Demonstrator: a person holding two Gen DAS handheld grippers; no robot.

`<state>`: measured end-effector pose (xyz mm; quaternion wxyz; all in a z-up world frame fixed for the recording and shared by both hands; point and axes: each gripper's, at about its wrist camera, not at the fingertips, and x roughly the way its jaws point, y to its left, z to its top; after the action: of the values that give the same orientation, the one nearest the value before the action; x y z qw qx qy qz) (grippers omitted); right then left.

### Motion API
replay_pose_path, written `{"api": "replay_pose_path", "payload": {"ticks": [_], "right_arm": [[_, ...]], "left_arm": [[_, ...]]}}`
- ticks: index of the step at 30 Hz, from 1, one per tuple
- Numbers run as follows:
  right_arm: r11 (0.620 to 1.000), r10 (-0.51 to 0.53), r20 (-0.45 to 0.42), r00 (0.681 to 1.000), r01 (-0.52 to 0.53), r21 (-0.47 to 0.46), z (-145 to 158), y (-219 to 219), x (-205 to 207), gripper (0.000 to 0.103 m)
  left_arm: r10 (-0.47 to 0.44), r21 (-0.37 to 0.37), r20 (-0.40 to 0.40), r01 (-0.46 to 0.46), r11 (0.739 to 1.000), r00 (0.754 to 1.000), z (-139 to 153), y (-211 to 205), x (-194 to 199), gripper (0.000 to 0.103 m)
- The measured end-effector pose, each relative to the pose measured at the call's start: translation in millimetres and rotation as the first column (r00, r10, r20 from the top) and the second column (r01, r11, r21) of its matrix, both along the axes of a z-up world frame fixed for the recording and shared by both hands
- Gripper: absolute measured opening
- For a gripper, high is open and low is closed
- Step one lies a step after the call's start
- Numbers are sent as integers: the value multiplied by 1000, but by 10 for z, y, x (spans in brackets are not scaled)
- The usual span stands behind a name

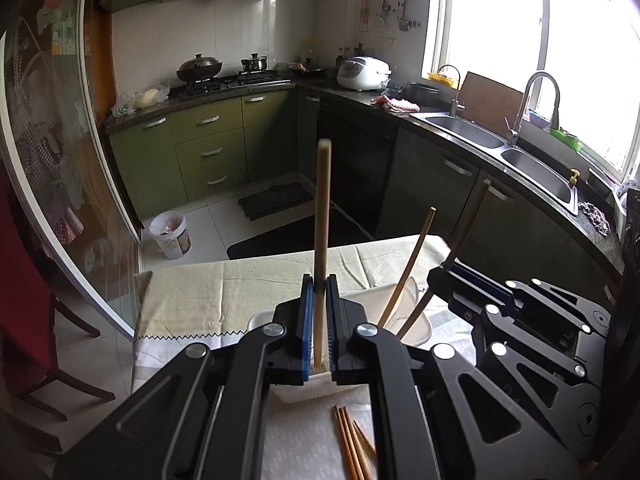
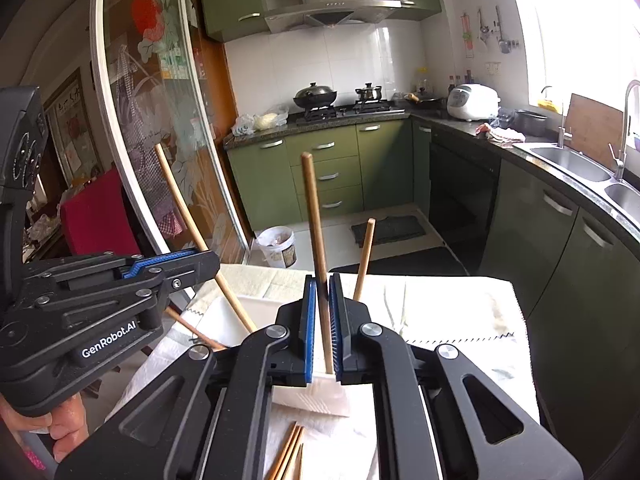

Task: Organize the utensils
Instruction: 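Lower both chopsticks into the white holder and open both grippers, then lower the left gripper onto a red-tipped chopstick and close on it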

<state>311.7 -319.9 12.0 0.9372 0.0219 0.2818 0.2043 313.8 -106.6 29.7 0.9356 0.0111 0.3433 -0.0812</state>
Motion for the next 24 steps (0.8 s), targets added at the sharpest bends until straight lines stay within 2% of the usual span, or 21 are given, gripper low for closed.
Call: {"api": "replay_pose_path", "payload": {"ticks": [3, 5, 9, 10, 11, 13, 14, 17, 20, 22, 24], "right_arm": [[1000, 10, 1, 1000, -10, 2, -36, 1, -61, 11], [1000, 18, 6, 1000, -18, 4, -23, -12, -116, 17], [999, 28, 30, 999, -29, 35, 69, -105, -305, 18], [998, 31, 39, 999, -33, 44, 101, -149, -383, 19], [998, 34, 50, 998, -37, 51, 128, -199, -480, 20], [998, 34, 55, 998, -36, 49, 143, -304, -685, 31], [998, 35, 45, 998, -37, 44, 130, -351, -768, 32], [999, 40, -14, 999, -40, 5, -49, -496, -995, 36], [999, 45, -125, 991, -49, -25, -397, -624, -1123, 38], [998, 42, -196, 980, -49, -32, -644, -707, -1158, 45], [999, 34, -245, 969, -42, -26, -845, -797, -1180, 47]], "left_arm": [[-8, 7, -1, 8, 1000, 1000, -4, 26, -75, 6], [-14, 8, -3, 14, 1000, 1000, 14, 21, -126, 7], [-20, -13, 8, 20, 1000, 1000, 139, 46, -320, 7], [-23, -16, 8, 23, 1000, 1000, 165, 51, -398, 12], [-25, -14, -1, 25, 1000, 1000, 173, 50, -478, 21], [-34, -4, -45, 34, 999, 998, 100, 50, -648, 30], [-44, -5, -77, 43, 999, 996, 21, 50, -725, 30], [-80, -46, -247, 71, 996, 966, -427, 52, -854, 30], [-82, -55, -410, 65, 996, 908, -968, 44, -857, 30], [-63, -52, -479, 43, 998, 875, -1263, 45, -818, 30], [-43, -48, -516, 21, 999, 856, -1477, 37, -770, 30]]}}
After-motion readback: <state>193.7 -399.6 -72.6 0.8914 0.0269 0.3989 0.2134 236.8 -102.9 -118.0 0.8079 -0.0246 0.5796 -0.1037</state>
